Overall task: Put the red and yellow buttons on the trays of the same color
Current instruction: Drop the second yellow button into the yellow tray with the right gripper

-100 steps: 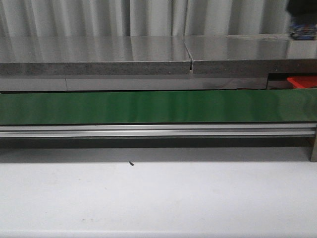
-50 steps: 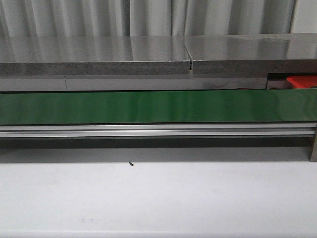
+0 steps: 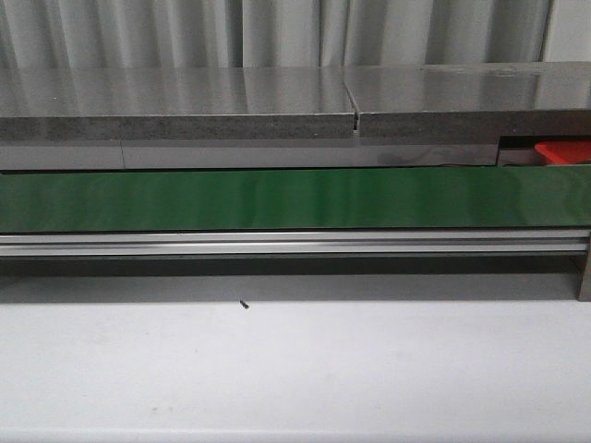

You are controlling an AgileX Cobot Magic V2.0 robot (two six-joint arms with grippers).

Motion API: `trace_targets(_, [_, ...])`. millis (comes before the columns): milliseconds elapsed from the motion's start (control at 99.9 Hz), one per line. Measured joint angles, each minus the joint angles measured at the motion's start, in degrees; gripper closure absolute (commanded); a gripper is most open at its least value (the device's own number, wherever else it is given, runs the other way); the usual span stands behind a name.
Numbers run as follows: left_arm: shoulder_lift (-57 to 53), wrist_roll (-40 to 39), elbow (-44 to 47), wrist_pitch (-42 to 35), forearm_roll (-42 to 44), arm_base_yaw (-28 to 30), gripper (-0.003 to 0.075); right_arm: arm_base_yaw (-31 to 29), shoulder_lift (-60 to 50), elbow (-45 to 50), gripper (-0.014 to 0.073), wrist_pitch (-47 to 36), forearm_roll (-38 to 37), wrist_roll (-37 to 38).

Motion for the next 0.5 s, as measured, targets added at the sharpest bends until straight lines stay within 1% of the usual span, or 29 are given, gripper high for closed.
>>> trace_targets(360, [0.0,0.0,0.0,0.0,0.0,0.0,0.0739,0.0,2.5,6.1,0.0326,-7.1,0.1,-0.1])
trace_targets(500, [0.0,0.0,0.0,0.0,0.0,0.0,0.0739,0.0,2.5,7.2,0.0326,-8.2,0.1,-0.3])
